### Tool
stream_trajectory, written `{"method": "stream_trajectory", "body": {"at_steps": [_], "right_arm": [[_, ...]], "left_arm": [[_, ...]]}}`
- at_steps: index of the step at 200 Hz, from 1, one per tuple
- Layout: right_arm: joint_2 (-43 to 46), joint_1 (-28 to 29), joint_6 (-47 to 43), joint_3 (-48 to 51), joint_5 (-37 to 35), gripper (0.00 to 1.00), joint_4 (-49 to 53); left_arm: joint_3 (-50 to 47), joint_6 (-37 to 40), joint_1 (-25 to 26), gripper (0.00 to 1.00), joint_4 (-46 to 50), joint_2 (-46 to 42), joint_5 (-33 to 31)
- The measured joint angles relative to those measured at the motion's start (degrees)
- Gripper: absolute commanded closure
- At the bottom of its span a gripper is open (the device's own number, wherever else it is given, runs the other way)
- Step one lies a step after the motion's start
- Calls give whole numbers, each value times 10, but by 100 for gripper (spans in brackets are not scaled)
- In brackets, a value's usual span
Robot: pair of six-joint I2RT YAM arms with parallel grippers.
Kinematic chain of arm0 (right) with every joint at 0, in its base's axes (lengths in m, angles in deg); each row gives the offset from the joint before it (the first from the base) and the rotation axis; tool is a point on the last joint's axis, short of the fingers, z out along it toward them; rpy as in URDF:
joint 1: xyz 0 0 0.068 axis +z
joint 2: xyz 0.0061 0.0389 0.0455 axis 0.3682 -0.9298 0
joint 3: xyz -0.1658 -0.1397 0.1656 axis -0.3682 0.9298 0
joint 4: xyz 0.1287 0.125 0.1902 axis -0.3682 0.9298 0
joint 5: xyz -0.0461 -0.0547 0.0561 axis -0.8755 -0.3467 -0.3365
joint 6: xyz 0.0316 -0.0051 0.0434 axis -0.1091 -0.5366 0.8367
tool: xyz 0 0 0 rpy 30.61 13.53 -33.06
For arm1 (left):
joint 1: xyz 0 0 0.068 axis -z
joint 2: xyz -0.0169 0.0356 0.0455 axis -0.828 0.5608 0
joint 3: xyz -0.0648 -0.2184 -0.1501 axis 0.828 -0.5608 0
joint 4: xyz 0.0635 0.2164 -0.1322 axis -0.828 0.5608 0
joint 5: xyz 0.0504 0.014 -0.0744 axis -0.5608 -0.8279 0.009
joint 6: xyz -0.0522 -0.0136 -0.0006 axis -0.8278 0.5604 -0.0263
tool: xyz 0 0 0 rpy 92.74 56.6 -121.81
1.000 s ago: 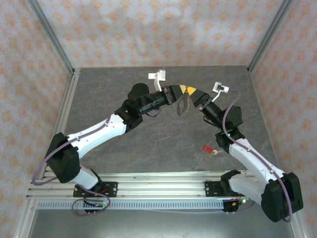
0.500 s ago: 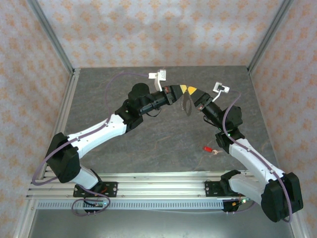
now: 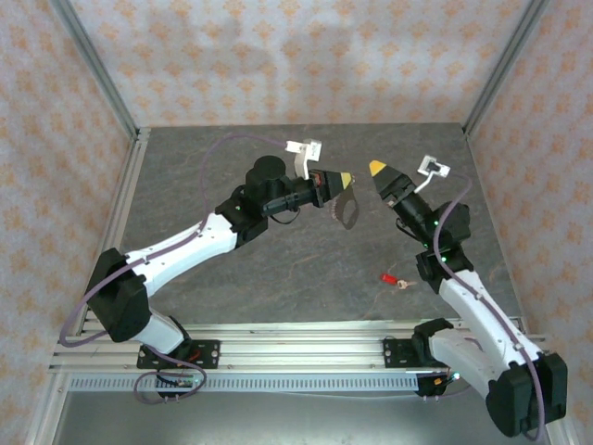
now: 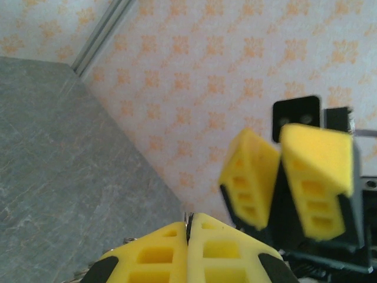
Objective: Put the keys on the keyring
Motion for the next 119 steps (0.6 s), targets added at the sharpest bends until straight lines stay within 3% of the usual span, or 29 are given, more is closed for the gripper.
{"method": "stream_trajectory", "body": {"at_steps": [52,119], "right_arm": [[2,-1,-15,-4,53,73,19],[-11,-1,-21,-11,116,74,19]], "left_arm": [[26,33,-12,100,21,-2,51],[30,28,-14,100,20,-7,68]]}}
